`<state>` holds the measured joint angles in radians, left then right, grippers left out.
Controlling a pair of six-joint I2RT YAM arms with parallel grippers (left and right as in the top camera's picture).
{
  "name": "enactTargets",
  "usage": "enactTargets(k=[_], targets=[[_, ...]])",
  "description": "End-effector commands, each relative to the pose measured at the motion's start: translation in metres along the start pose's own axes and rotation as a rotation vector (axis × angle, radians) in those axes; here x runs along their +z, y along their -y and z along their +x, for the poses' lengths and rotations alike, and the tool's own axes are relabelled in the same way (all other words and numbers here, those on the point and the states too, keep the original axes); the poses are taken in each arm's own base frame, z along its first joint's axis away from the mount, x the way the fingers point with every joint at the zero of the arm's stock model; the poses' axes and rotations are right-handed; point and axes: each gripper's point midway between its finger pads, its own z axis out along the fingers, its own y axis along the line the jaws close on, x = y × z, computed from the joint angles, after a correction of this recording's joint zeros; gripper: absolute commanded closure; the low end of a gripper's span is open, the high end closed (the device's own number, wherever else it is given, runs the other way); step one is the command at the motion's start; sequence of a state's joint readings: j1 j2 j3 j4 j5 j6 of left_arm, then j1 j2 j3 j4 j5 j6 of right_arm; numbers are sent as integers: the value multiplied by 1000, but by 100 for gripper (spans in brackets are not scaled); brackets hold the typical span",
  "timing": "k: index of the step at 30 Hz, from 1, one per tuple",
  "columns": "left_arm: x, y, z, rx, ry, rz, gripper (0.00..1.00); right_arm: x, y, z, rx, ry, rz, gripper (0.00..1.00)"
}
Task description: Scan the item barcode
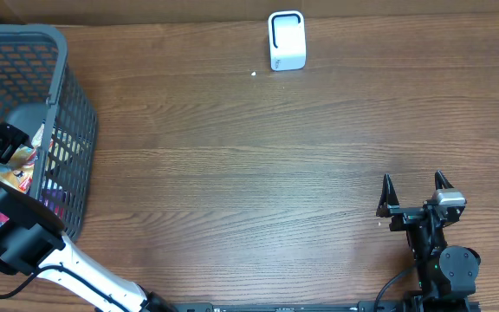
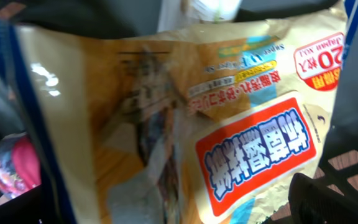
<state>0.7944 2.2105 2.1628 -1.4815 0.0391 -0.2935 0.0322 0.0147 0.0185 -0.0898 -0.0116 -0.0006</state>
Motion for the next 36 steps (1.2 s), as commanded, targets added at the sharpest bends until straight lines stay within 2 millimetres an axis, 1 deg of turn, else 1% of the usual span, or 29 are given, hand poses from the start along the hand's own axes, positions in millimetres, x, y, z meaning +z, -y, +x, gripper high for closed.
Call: enactTargets(k=[1,5,11,18,20,23,29,33,36], targets=[[0,14,3,60,-11,43,0,0,1,1,-4,8,4,0],[1,19,4,76,-9,41,3,0,1,1,-4,8,4,0],[6,22,6,90,-15,27,3,0,1,1,-4,8,4,0],[30,22,13,94,-48,17,3,0,1,1,-4,8,4,0],[37,23,10,100,-39,20,2,0,1,1,-4,8,4,0],[44,26,1,104,-2,32,0,0,1,1,-4,8,4,0],[58,30,-9,107,45,50,0,0,1,1,-4,8,4,0],[70,36,-11,113,60,73,0,0,1,1,-4,7,4,0],[81,44,-8,124,56,103,0,0,1,1,-4,8,4,0]])
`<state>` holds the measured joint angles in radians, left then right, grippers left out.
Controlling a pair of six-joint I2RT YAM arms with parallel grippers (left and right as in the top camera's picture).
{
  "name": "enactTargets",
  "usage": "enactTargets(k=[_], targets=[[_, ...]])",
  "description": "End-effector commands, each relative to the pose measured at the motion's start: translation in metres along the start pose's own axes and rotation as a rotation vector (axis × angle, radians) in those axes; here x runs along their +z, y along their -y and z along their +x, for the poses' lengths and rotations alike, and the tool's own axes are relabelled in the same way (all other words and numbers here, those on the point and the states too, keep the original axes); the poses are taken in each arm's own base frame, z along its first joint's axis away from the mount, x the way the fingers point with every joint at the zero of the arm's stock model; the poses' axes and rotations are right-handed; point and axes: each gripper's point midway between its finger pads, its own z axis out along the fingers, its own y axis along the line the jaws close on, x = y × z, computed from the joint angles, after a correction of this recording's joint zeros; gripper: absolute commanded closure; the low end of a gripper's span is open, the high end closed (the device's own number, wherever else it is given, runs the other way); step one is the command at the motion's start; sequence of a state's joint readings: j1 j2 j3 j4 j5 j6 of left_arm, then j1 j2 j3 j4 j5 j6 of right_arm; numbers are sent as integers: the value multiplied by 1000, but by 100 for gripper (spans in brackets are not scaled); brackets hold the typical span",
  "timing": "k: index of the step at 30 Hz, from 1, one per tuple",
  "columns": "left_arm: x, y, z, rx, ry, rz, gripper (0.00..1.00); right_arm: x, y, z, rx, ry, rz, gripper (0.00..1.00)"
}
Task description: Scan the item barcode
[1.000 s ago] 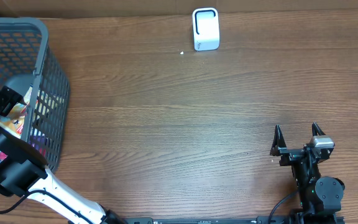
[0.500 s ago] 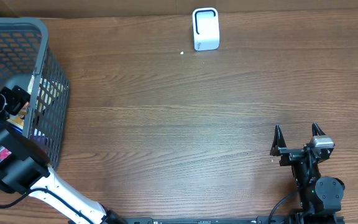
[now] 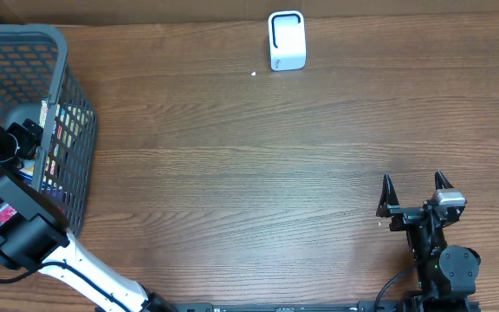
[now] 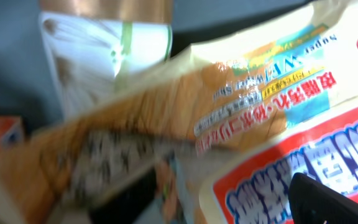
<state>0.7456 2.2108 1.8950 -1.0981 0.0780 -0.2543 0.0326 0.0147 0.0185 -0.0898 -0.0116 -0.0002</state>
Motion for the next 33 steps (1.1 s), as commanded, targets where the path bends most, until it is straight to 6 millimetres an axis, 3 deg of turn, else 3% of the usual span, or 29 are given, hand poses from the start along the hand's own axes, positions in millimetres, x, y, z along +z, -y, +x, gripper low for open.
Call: enactTargets(k=[1,3,10,13,17,19,24,27,33], targets=[[18,15,14,31,-43,53,0,0,1,1,-5,8,5,0],[22,22,17,39,-48,78,1,0,1,1,-4,8,5,0],[26,34,20,65,-45,90,21,0,1,1,-4,8,5,0],[27,36,21,79,-46,88,43,0,1,1,-5,8,5,0],[28,41,25,90,-52,88,84,0,1,1,-5,8,5,0],[28,42,26,93,-55,87,96,0,1,1,-5,8,5,0],[26,38,30,85,-76,81,96,0,1,1,-4,8,5,0],[15,34,26,72,-68,82,96,0,1,1,-4,8,5,0],[-41,34,0,50,14,117,96,0,1,1,-5,8,5,0]])
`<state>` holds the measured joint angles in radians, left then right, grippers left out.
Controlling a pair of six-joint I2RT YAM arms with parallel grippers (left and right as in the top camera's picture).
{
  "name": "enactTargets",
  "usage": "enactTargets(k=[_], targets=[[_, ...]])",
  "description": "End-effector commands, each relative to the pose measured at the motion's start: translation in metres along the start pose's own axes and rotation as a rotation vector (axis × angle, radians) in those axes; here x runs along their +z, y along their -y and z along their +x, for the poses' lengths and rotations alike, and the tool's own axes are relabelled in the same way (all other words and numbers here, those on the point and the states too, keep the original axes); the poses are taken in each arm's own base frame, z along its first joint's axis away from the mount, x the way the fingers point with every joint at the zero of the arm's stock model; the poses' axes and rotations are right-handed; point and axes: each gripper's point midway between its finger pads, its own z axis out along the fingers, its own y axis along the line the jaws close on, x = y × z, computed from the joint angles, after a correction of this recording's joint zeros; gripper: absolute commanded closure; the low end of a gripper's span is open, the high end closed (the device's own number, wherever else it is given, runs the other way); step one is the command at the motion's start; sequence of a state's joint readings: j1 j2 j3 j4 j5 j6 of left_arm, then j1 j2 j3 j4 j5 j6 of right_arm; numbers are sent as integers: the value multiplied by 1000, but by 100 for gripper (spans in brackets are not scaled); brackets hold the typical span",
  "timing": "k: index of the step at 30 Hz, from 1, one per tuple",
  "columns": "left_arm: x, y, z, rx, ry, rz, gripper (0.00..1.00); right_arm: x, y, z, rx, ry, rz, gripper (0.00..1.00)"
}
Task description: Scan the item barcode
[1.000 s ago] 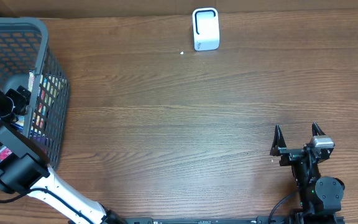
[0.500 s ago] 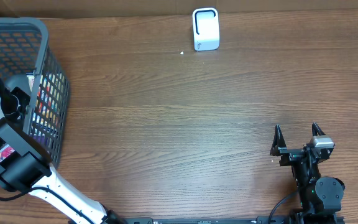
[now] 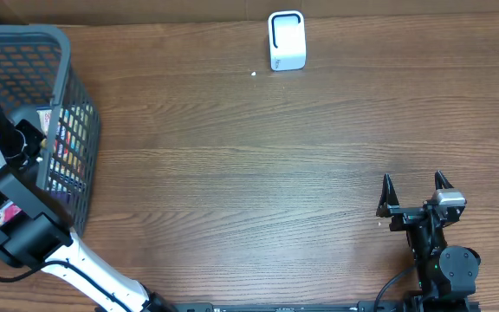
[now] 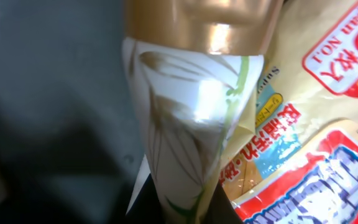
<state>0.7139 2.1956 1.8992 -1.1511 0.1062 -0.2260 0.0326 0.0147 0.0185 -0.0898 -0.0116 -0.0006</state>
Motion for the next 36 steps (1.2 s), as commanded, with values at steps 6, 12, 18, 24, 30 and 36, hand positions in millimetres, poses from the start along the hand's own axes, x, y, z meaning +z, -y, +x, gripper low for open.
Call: enactTargets(k=[6,12,18,24,30,36], targets=[[-112,27,-35,13,217,128,96,0,1,1,-4,8,5,0],[-165,34,-38,4,342,160,96,0,1,1,-4,8,5,0],[-177,34,-34,7,362,164,96,0,1,1,-4,8,5,0],[-164,28,-28,-2,323,129,96,0,1,1,-4,8,5,0],[-129,2,-19,-29,260,-2,96,0,1,1,-4,8,5,0],[-86,-6,-4,-42,182,-19,96,0,1,1,-4,8,5,0]])
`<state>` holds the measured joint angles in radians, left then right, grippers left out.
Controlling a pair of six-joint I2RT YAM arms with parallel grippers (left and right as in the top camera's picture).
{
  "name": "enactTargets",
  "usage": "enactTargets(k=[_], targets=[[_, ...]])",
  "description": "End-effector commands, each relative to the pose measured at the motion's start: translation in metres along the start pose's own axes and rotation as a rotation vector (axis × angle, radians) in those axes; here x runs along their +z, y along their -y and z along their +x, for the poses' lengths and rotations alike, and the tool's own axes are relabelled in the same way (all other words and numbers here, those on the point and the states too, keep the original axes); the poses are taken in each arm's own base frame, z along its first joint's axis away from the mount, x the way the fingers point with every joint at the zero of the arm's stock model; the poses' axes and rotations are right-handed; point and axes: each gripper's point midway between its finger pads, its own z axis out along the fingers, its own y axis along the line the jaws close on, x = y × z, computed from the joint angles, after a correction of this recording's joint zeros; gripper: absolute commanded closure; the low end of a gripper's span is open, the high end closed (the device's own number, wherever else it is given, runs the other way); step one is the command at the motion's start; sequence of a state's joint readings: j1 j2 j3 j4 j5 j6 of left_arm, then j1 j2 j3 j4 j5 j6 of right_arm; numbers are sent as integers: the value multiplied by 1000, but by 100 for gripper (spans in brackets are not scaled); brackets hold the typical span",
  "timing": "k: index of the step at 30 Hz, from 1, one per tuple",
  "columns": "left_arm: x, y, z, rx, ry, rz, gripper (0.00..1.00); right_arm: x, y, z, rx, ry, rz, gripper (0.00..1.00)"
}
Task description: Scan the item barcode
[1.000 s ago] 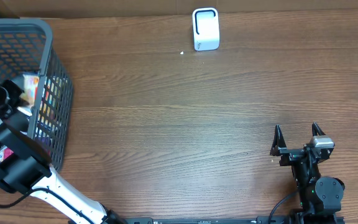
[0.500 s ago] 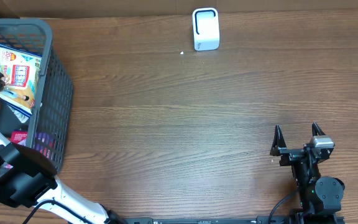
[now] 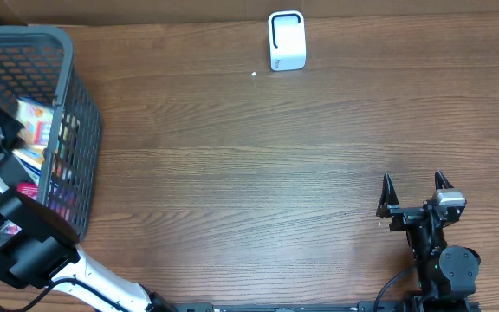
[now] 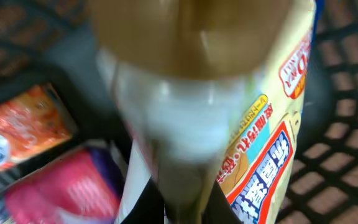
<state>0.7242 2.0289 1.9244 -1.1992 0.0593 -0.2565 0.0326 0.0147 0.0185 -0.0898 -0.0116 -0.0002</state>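
Note:
My left gripper [image 4: 182, 208] is inside the grey mesh basket [image 3: 74, 130] at the table's left end. It is shut on a blurred white pouch with a gold top [image 4: 185, 93], whose narrow end sits between the dark fingers [image 4: 139, 200]. In the overhead view the left gripper [image 3: 1, 132] shows at the basket's near-left side. The white barcode scanner [image 3: 286, 41] stands at the far middle of the table. My right gripper [image 3: 414, 186] rests open and empty at the near right.
Under the pouch the basket holds a yellow snack bag with red and blue lettering [image 4: 272, 124], an orange packet [image 4: 23, 124] and a pink packet [image 4: 61, 193]. The basket's mesh wall [image 4: 347, 124] stands close on the right.
The pouch is still between my left fingers, but the basket's contents now look farther off, with the orange and pink packets newly in view. The right arm has not moved.
My left wrist was first pressed close to the yellow snack bag in the basket. Then the white and gold pouch showed at the upper left. Then it filled the middle between my fingers. Now it is held with the other packets lying below it.

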Motion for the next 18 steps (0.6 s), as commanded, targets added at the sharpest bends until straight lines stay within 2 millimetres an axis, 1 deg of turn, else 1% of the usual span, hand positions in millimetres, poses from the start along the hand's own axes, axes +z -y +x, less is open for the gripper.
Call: enactTargets(k=[1,3,4,6,8,9,15,18], targets=[[-6,-3,1,-13,27,-8,96,0,1,1,-5,8,5,0],[-6,-3,0,-13,31,-6,94,0,1,1,-4,8,5,0],[-7,-2,-1,-13,36,-2,90,0,1,1,-4,8,5,0],[-8,-1,-3,-12,39,3,89,0,1,1,-4,8,5,0],[-8,-1,-2,-12,38,3,91,0,1,1,-4,8,5,0],[-8,-1,-2,-12,38,3,96,0,1,1,-4,8,5,0],[-9,-1,-3,-13,41,4,96,0,1,1,-5,8,5,0],[-9,4,-2,-12,33,30,96,0,1,1,-5,8,5,0]])
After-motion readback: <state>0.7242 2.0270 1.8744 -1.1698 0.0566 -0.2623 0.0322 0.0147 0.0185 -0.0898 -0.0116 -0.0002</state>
